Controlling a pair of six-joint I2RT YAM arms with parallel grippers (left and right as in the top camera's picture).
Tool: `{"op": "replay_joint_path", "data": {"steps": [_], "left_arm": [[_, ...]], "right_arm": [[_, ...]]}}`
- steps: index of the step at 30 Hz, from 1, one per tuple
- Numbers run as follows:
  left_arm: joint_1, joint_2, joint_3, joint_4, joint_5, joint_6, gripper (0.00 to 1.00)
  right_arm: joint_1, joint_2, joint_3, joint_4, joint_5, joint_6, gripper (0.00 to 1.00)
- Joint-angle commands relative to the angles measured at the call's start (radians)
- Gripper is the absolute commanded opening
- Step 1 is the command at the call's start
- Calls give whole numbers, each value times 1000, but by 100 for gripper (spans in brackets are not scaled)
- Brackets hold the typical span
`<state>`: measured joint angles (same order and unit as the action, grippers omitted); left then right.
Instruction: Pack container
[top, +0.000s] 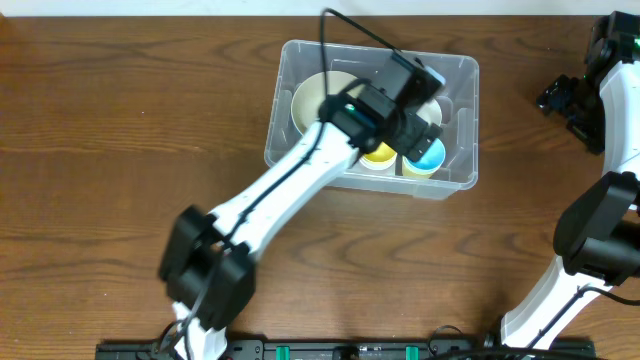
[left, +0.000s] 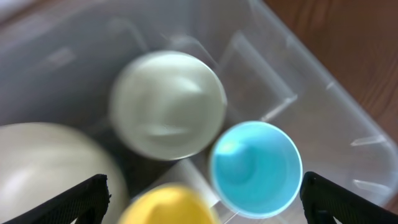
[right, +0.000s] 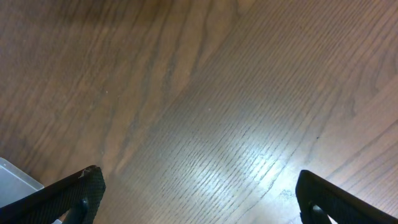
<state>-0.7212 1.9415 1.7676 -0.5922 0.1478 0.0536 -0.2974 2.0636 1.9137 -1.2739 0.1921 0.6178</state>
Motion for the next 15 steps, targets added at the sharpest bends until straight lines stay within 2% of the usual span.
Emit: {"op": "replay_joint_path", "data": {"steps": [1,6,11,15], "left_arm": [[69,-246,32,-55,-108,5,98],[204,-447,32,-253,-184,-86,98],[370,-581,-17,-455,-186,-238,98],[409,-703,-186,-441,-185,-322,98]], "right_arm": [[-5,-5,-4,-1,14,10,99],[-5,-5,-4,-1,14,10,99],[-5,-5,-4,-1,14,10,99],[-5,-5,-4,-1,14,10,99]]}}
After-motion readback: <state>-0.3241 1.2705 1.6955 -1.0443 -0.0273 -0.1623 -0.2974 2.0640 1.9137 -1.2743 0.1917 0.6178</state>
